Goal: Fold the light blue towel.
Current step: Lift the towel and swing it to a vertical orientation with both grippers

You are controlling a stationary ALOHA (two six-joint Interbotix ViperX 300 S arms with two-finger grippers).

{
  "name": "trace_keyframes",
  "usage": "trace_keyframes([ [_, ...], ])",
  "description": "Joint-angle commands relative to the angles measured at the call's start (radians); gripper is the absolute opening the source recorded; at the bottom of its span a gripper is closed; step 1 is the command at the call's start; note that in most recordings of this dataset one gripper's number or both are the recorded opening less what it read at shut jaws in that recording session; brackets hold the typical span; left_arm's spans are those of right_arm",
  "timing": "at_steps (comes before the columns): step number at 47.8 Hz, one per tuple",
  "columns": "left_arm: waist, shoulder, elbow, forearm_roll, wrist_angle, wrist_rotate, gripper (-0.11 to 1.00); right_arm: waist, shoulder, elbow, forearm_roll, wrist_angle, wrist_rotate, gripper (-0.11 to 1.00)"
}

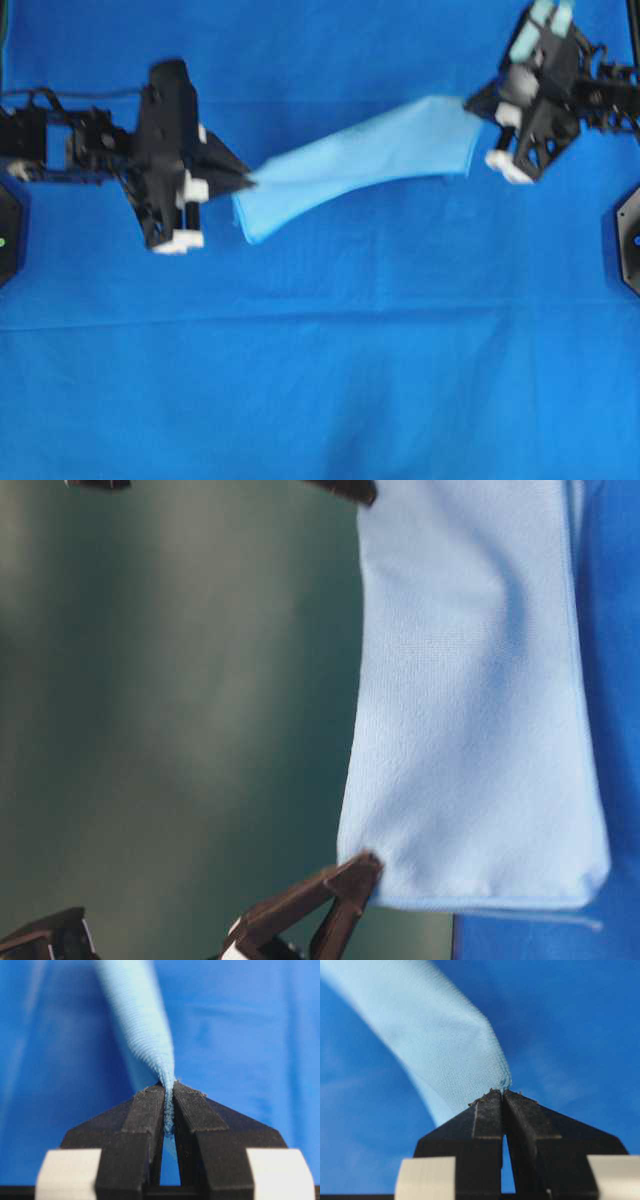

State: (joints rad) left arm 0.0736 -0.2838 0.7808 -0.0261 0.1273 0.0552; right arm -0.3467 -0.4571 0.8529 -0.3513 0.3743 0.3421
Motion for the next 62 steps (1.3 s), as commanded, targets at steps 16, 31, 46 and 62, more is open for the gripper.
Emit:
trace_keyframes([
  [16,-0.144,0.202,-0.17,-0.002,-0.252,0.008,0.01,-0.164,0.255,-0.258,-0.101,-0.077,-0.015,0.02],
  [31,-0.149,0.33,-0.334,-0.002,-0.275,0.04,0.01,-0.167,0.37,-0.405,-0.135,-0.078,-0.018,0.02],
  [46,-0.16,0.42,-0.426,0.0,-0.333,0.054,0.01,-0.193,0.313,-0.328,-0.137,-0.071,-0.015,0.02],
  [62,-0.167,0.626,-0.634,0.0,-0.377,0.057,0.01,-0.218,0.175,-0.169,-0.137,-0.069,-0.006,0.02],
])
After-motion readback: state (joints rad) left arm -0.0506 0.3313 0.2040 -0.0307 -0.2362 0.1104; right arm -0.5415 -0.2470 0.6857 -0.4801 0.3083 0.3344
